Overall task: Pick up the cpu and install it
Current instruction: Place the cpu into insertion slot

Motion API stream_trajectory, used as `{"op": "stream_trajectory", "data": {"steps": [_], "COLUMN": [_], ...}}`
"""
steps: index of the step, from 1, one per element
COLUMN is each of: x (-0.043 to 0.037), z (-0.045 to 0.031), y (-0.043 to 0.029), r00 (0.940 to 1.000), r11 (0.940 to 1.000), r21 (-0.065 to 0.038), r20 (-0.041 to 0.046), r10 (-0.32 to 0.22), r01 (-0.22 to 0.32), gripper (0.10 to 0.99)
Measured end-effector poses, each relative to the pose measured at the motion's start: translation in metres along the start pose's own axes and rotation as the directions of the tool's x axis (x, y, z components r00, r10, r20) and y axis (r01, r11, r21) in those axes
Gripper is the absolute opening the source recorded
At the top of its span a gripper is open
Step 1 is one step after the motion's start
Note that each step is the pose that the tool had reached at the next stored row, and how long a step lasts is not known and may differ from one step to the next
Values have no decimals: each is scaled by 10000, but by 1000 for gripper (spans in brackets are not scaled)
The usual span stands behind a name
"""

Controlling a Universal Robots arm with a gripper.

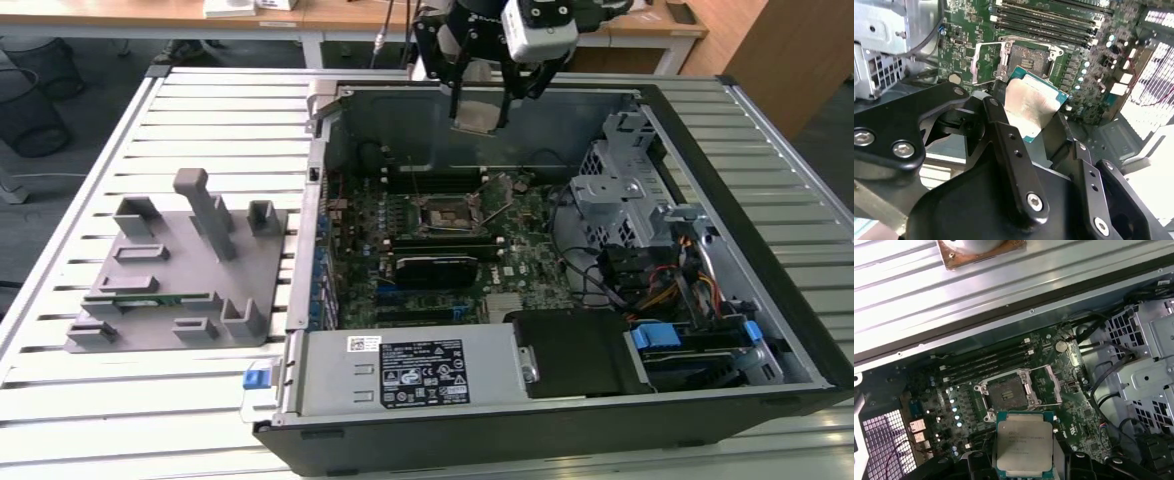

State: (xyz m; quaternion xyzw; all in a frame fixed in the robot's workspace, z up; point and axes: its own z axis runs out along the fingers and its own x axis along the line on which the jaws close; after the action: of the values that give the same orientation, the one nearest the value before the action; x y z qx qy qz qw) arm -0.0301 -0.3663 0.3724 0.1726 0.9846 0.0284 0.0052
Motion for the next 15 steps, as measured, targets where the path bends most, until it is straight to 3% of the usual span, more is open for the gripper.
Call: {"op": "stream_trajectory", "data": {"steps": [4, 8, 12, 15], "x": [0, 0, 0, 0], "z": [12, 24, 33, 41], "y": [-1, -1, -2, -2], "r00": [9980, 9908, 9785, 9655], "r11": [9980, 9908, 9786, 9657], "r21": [0, -4, -12, -19], "r20": [37, 78, 119, 150], "r10": [628, 1351, 2060, 2598], "r01": [-628, -1351, -2060, -2598], "gripper": [537, 537, 537, 537]}}
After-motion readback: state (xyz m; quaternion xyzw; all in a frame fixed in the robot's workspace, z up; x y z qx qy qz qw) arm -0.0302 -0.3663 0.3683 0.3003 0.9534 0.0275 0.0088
